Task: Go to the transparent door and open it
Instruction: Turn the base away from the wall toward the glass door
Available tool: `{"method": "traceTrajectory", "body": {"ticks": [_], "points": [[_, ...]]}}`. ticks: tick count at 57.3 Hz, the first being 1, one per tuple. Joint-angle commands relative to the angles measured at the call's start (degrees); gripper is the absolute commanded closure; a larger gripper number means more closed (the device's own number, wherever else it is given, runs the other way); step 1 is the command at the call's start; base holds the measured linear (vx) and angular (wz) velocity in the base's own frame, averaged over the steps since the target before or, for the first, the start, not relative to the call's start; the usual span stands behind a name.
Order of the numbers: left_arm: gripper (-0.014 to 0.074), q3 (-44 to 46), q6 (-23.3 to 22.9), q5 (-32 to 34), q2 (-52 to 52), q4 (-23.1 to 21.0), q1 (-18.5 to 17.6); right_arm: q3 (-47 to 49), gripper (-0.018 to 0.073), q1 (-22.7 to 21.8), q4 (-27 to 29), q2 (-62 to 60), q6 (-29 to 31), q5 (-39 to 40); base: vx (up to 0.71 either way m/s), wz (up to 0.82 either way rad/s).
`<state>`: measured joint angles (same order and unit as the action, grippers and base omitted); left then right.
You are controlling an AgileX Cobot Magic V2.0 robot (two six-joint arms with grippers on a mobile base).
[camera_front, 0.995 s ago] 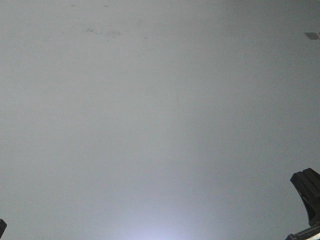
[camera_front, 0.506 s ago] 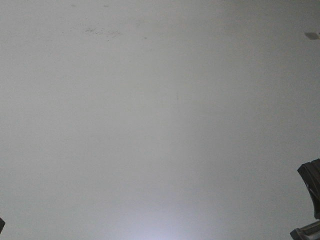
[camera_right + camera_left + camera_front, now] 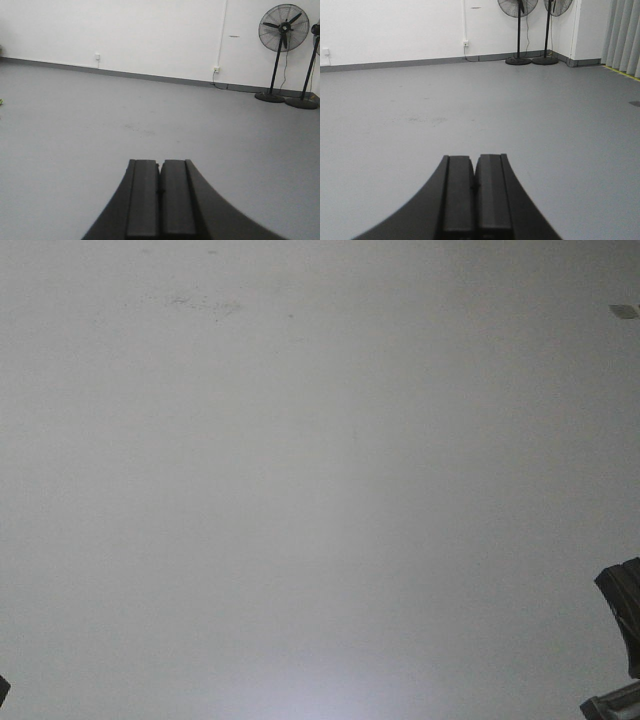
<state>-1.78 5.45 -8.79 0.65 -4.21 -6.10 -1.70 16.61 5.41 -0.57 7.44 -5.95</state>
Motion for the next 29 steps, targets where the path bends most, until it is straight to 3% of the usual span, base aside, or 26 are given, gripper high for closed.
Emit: {"method": "traceTrajectory", "body": {"ticks": [1,29], "points": [[0.0594,-0.85,-0.22,4.99,0.80,-0.17,-0.25,-0.17,0.0565,-0.14,-0.31,0.44,0.45,5.12,0.00,-0.01],[0.0594,-0.85,-0.22,4.99,0.80,-0.17,-0.25,-0.17,0.0565,-0.14,-0.23,0.44,0.45,4.95,0.08,0.06]]}}
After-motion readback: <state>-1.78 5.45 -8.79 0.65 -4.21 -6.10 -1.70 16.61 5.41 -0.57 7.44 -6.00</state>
